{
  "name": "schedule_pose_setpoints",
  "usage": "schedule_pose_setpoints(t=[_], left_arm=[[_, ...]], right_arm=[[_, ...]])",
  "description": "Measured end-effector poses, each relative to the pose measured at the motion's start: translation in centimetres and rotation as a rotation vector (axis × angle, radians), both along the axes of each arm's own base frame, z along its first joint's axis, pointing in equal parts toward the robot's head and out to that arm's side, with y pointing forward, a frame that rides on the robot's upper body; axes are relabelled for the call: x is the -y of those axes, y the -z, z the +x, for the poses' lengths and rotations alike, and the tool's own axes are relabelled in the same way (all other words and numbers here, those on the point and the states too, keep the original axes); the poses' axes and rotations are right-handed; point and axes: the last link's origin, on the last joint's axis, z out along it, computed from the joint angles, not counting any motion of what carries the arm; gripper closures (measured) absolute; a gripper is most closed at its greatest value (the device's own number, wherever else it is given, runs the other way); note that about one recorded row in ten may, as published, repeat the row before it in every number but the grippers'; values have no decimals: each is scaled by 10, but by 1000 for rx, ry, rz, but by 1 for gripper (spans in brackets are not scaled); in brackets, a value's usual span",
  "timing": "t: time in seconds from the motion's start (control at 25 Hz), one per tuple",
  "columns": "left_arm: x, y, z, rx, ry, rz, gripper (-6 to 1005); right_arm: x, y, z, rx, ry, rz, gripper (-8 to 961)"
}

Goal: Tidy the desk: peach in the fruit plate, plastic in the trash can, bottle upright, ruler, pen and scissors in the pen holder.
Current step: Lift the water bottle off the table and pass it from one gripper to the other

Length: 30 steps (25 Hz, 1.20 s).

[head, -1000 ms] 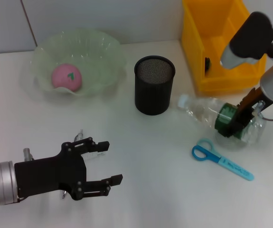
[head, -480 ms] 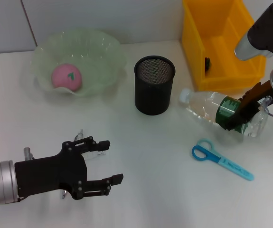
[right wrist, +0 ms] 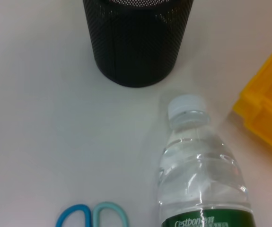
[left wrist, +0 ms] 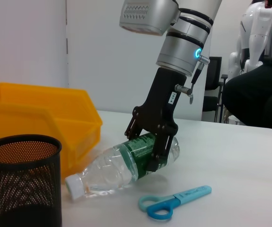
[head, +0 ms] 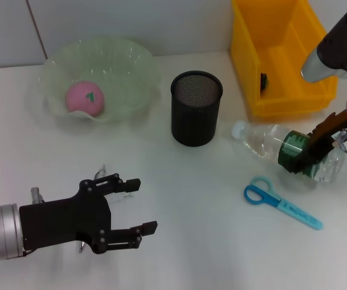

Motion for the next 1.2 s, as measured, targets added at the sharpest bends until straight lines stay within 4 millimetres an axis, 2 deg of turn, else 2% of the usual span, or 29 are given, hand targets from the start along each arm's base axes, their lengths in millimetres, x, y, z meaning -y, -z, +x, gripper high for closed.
schedule_pose_setpoints(t=[0.4,0.88,1.2], left_arm=[[0,0,-1,-1,-1,2,173],[0,0,0,3,2,6,173],[0,-2,3,43,-12,25,173]], right_arm=[[4,4,-1,-31,-11,-8,178],[11,-5,5,-122,-14,16,178],[28,-14,11,-263,-49,13,179]])
